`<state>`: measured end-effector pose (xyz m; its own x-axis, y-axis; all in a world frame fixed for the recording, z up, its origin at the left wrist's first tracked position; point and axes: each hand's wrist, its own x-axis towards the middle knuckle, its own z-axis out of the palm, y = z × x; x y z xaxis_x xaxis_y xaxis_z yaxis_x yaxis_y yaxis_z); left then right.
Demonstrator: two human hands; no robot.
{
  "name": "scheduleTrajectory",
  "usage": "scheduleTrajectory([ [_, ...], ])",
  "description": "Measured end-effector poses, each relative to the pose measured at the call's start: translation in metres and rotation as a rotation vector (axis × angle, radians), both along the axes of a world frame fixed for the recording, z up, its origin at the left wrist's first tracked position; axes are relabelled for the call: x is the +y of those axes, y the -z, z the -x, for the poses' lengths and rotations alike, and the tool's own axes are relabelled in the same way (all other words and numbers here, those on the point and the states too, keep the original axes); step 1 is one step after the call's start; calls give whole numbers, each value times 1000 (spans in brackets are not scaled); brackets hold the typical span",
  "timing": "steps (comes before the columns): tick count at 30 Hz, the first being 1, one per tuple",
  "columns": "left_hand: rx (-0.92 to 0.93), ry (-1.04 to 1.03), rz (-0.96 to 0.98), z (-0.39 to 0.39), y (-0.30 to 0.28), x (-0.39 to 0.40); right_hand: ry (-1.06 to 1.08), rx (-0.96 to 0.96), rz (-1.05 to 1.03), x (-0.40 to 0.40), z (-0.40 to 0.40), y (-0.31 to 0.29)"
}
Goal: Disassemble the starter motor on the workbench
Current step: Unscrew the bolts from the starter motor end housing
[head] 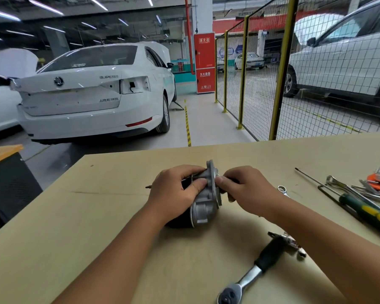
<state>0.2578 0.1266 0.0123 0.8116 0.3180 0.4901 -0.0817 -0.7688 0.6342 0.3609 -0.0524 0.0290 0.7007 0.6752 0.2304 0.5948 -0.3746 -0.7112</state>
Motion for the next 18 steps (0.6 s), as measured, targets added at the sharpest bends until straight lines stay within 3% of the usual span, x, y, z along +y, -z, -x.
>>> scheduleTrajectory([
  [6, 2, 6, 9, -1, 0, 2, 3, 209, -238, -3, 1, 7],
  [11, -2, 8, 7, 0, 0, 1, 11, 8, -78, -3, 4, 1],
  [15, 3, 8, 6, 1, 0, 0, 24, 159, -194, -4, 5, 4],
  [18, 1, 1, 4, 1, 1, 1, 21, 113, -196, -2, 6, 4],
])
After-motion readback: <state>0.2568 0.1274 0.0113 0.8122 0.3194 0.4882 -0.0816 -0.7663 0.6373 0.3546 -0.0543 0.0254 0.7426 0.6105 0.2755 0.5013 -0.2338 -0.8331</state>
